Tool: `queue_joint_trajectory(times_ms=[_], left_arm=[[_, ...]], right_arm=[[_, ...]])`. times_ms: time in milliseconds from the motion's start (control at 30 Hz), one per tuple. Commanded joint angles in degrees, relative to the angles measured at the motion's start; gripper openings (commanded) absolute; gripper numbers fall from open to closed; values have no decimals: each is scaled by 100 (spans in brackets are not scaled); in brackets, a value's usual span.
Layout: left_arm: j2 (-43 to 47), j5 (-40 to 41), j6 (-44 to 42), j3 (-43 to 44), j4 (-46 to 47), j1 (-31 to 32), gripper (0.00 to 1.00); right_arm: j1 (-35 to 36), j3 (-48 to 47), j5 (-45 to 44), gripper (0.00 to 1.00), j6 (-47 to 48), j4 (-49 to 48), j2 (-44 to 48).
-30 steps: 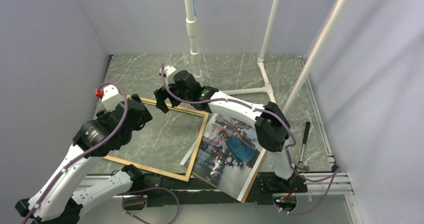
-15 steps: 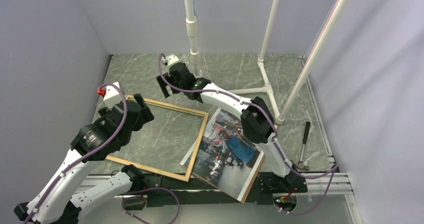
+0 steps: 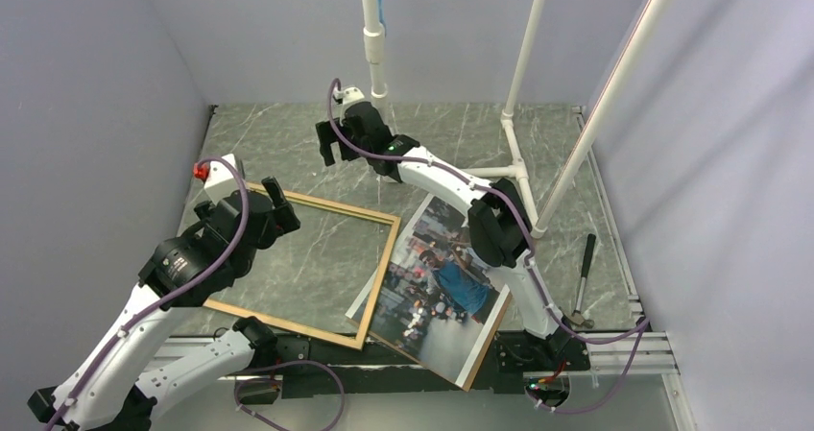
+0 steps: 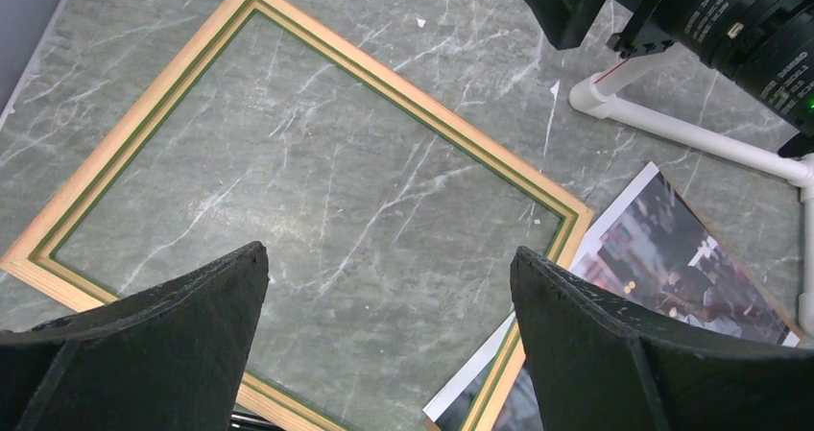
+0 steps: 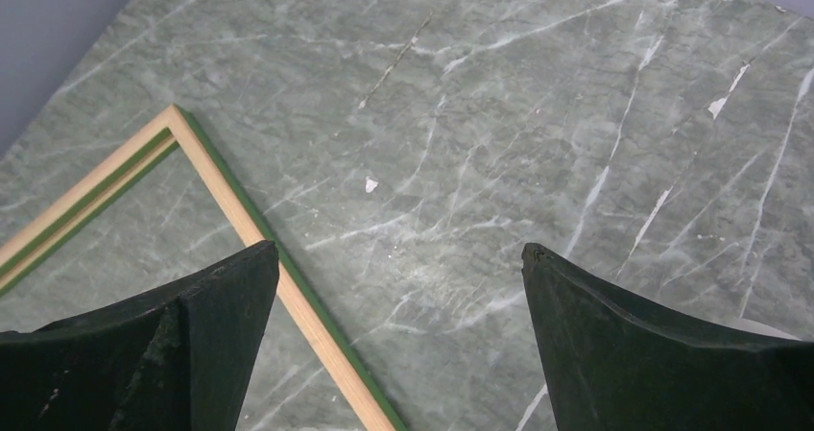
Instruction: Put the photo into the frame
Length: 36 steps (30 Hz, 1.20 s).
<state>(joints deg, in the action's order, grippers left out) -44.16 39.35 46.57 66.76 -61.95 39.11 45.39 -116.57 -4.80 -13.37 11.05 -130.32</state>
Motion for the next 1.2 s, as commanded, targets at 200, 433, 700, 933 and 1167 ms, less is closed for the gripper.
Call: queue_joint_trajectory(times_ms=[200,433,700,933,1167], left_arm=[[-194,-120,-199,-5,245,-16,99],[-307,-155,-218,8,269,-16,99],[-339,-155,-212,-9,246,-10,99],[-301,-214,-259,-90,400,-11,99],[-421,-256,-252,-61,372,-17,99]], right_arm=[[-654,326,-940,100,-503,-478,275],[-858,715,-1097,100,-693,-613,504],[-1403,1189,-914,100,-782,-706,835],[-1866,1643,-730,100,-998,-768,1205],[-2201,2161,-623,100,-1190,-766,1565]])
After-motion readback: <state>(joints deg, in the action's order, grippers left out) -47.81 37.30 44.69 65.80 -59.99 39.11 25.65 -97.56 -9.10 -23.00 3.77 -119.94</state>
